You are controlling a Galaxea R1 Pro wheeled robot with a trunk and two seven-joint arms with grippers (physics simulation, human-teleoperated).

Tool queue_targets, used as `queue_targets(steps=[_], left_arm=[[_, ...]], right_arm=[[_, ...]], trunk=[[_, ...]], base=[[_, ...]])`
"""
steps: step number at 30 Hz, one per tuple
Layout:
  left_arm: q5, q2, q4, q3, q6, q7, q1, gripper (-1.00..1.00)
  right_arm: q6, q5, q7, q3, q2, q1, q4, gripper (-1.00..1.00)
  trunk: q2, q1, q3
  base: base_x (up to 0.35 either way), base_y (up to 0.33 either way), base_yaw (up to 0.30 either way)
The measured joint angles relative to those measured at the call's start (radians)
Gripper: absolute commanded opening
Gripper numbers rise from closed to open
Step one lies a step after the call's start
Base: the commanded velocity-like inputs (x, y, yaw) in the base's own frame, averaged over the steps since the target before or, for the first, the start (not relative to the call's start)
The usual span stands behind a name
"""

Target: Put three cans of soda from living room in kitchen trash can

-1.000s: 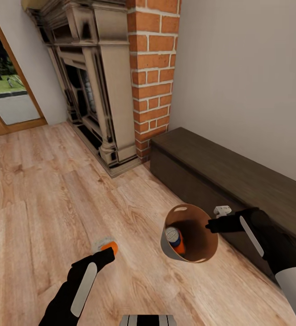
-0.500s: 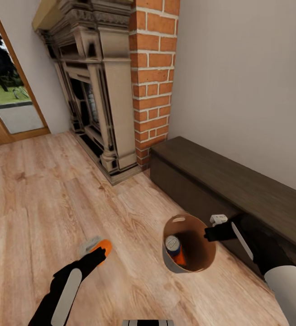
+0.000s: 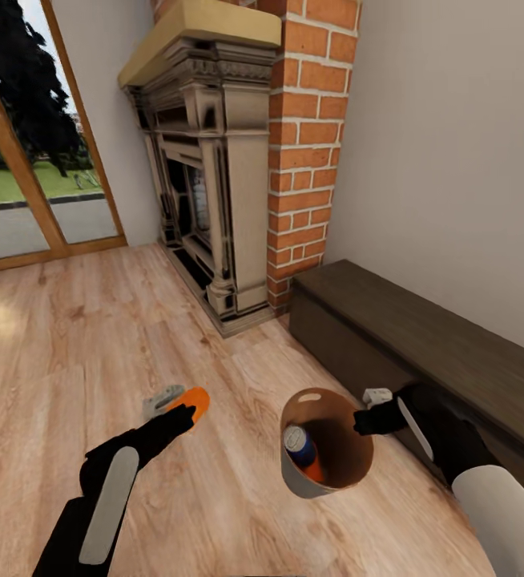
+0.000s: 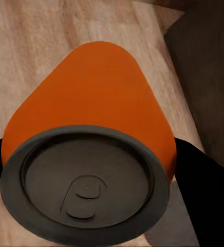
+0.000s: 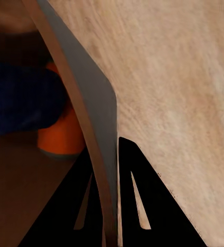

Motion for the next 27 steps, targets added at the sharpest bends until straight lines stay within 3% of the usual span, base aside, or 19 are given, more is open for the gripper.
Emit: queue_targets(steps=[2,5,7,9,10,11,12,14,15,16,21,27], left_arm=[[0.048,-0.006,-0.007,-0.008,0.082,0.0,-0.087,-1.0],[0.193,-0.015,-0.011,-0.015,0.215,0.012,-0.214,-1.0],[0.301,-0.023,-0.012,-0.069,0.252,0.042,-0.288,-1.0],[0.397,-0.027,-0.013,-0.131,0.264,0.079,-0.335,-1.0],[0.417,-0.027,-0.013,-0.145,0.267,0.093,-0.346,-1.0],[0.502,-0.028,-0.013,-0.188,0.267,0.13,-0.366,-1.0],[0.543,-0.028,-0.012,-0.217,0.267,0.16,-0.375,-1.0],[0.574,-0.028,-0.009,-0.248,0.27,0.19,-0.388,-1.0],[0.611,-0.028,0.004,-0.28,0.27,0.206,-0.401,-1.0],[0.626,-0.028,0.023,-0.306,0.27,0.213,-0.406,-1.0],[0.68,-0.055,0.128,-0.394,0.269,0.229,-0.414,-1.0],[0.754,-0.062,0.154,-0.42,0.269,0.252,-0.415,-1.0]], right_arm=[[0.004,-0.009,-0.02,0.0,0.012,-0.014,0.037,-1.0],[0.0,0.028,-0.068,-0.001,0.032,-0.022,0.062,-1.0],[-0.002,0.042,-0.085,-0.001,0.041,-0.024,0.068,-1.0],[0.002,0.022,-0.088,-0.001,0.045,-0.024,0.07,-1.0],[0.004,0.007,-0.087,-0.002,0.045,-0.025,0.07,-1.0],[0.007,-0.006,-0.086,-0.002,0.046,-0.025,0.071,-1.0],[0.007,-0.01,-0.086,-0.002,0.047,-0.025,0.071,-1.0],[0.004,0.01,-0.09,-0.002,0.047,-0.025,0.071,-1.0],[0.002,0.024,-0.092,-0.002,0.047,-0.025,0.07,-1.0],[0.0,0.034,-0.092,-0.002,0.047,-0.025,0.07,-1.0],[0.004,0.012,-0.09,-0.002,0.047,-0.025,0.07,-1.0],[0.002,0.025,-0.093,-0.002,0.048,-0.025,0.07,-1.0]], trunk=[[0.0,-0.001,0.008],[0.001,-0.002,0.019],[0.002,-0.003,0.027],[0.002,-0.004,0.035],[0.002,-0.005,0.039],[0.002,-0.004,0.039],[0.002,-0.004,0.039],[0.002,-0.004,0.039],[0.002,-0.004,0.039],[0.002,-0.004,0.039],[0.002,-0.004,0.039],[0.002,-0.004,0.039]], base=[[0.0,0.0,0.297],[0.0,0.0,0.297],[0.0,0.0,0.297],[0.0,0.0,0.27],[0.0,0.0,0.155],[0.0,0.0,0.099],[0.0,0.0,0.063],[0.0,0.0,0.038],[0.0,0.0,0.017],[0.0,0.0,0.011],[0.0,0.0,0.004],[0.0,0.0,0.0]])
